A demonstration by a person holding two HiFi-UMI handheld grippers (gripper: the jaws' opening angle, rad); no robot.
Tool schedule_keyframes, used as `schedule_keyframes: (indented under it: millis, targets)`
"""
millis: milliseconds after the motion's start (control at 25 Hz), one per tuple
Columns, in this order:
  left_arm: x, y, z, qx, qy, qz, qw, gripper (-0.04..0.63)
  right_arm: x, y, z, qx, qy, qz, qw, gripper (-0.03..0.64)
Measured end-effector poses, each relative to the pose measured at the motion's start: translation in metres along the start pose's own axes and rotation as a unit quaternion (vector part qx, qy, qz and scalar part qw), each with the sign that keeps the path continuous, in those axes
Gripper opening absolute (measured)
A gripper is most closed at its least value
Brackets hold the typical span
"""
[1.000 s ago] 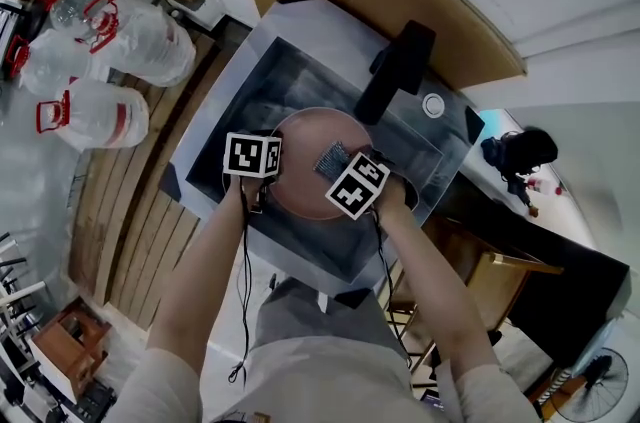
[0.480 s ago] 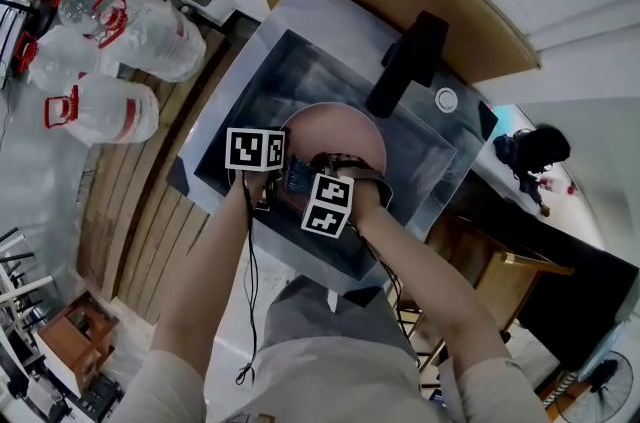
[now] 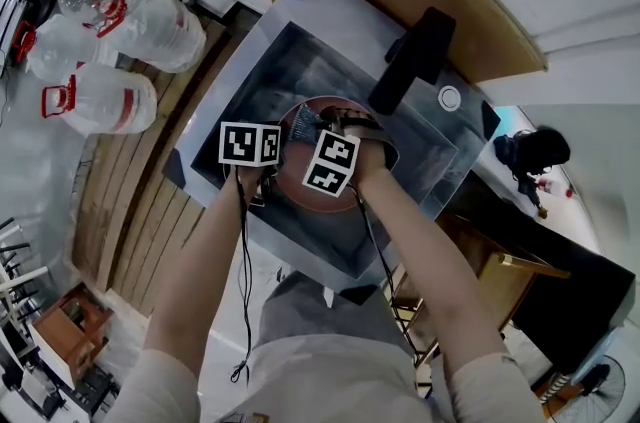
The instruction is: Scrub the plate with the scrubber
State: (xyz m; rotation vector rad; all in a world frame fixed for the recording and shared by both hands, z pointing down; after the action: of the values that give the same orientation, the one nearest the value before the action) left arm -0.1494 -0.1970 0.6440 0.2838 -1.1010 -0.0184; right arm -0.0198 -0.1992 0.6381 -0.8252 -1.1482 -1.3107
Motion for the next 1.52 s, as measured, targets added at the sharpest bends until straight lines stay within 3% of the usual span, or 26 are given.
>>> schedule_keyframes:
  millis: [200, 320, 480, 600, 720, 840, 960, 1200, 1440, 1520]
  targets:
    - [0.0, 0.001, 0.0, -0.007, 0.001, 0.001, 1.0, 0.048, -0.001, 0.038, -0.019, 0.026, 0.032, 0.071, 0.997, 0.097]
    - [-0.001, 0.002, -0.001, -0.001, -0.001, 0.004, 1.0, 0.048, -0.01, 0.059, -0.013, 0.025, 0.002, 0.101, 0.995, 0.097]
    - [0.0, 0.001, 0.0, -0.007, 0.001, 0.006, 1.0, 0.048, -0.026, 0.073, 0.02, -0.028, -0.032, 0.115, 0.992, 0.098]
    - [0.0, 0.004, -0.001, -0.011, 0.001, 0.01, 0.9999, 0.048, -0.037, 0.069, 0.052, -0.052, -0.053, 0.095, 0.993, 0.098]
    - [0.0, 0.003, -0.003, -0.009, -0.007, 0.008, 0.9999, 0.048, -0.044, 0.049, 0.082, -0.081, -0.064, 0.037, 0.994, 0.103]
    - [0.0, 0.004, -0.005, -0.006, -0.013, 0.007, 0.9999, 0.048, -0.044, 0.027, 0.108, -0.115, -0.042, -0.017, 0.992, 0.104]
    - [0.0, 0.005, -0.005, -0.009, -0.01, 0.005, 0.9999, 0.049, -0.038, 0.014, 0.109, -0.104, -0.027, -0.041, 0.993, 0.103]
    - [0.001, 0.004, -0.002, -0.028, -0.001, 0.001, 0.9996, 0.051, -0.022, -0.001, 0.074, -0.101, -0.005, -0.049, 0.994, 0.101]
    - [-0.001, 0.004, -0.002, -0.026, -0.007, -0.001, 0.9996, 0.051, -0.008, -0.005, 0.033, -0.153, 0.053, -0.015, 0.987, 0.101]
    - [-0.001, 0.004, -0.003, -0.022, -0.01, 0.0, 0.9997, 0.051, -0.002, 0.003, 0.015, -0.144, 0.071, 0.0, 0.987, 0.101]
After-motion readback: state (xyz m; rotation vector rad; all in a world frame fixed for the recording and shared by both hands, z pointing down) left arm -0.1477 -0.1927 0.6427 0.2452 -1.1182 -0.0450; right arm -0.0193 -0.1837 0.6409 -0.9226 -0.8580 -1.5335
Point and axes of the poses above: the fingertips, and each gripper's own axes: x forward along the fingers, z to its left, y out of its underside, the point moved 9 cm from there along -x, backward along the fingers, and after that the axes turned 8 degrees about z, right-handed, at the moved point
